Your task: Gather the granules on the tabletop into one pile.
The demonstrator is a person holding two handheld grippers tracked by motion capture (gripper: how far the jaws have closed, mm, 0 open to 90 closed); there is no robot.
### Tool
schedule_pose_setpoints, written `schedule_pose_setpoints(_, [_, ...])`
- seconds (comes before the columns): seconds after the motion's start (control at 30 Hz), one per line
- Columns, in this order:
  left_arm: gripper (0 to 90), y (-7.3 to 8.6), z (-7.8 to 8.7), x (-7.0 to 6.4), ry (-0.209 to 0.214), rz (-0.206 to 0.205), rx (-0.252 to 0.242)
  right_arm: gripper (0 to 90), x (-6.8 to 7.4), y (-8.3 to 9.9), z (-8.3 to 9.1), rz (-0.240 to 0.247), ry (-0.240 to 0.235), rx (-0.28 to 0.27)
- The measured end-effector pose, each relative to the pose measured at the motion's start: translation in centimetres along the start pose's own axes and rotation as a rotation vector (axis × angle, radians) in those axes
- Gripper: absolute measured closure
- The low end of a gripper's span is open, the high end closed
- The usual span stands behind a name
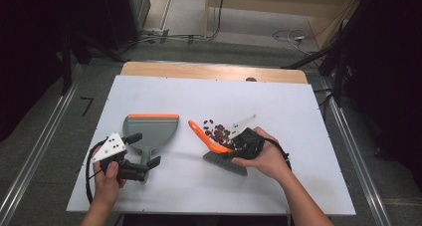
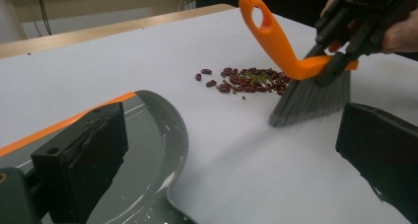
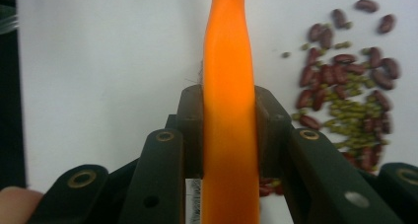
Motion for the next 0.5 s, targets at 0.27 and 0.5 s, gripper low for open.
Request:
schedule_pose_setpoints(0.27, [0.0,0.0,0.2,0.1,-0.003,0.001,-0.005,68.7,-3.1,-1.2,0.0,0.009,0.013,-0.025])
schedule_pose_setpoints(0.5, [0.0,0.0,0.1,0.1,-0.001,0.003,-0.007,68.7,-4.6,-1.6,0.3,-0.004,0.026,-0.042])
Point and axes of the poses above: each handheld gripper's, and its own axes: z roughly backward along the jaws, y roughly out of its underside, x roughly to its left, the point moved 1 cm from there along -z, roughly forward along the jaws, and after that the axes turned 15 degrees about -z, right-handed, at the moved point
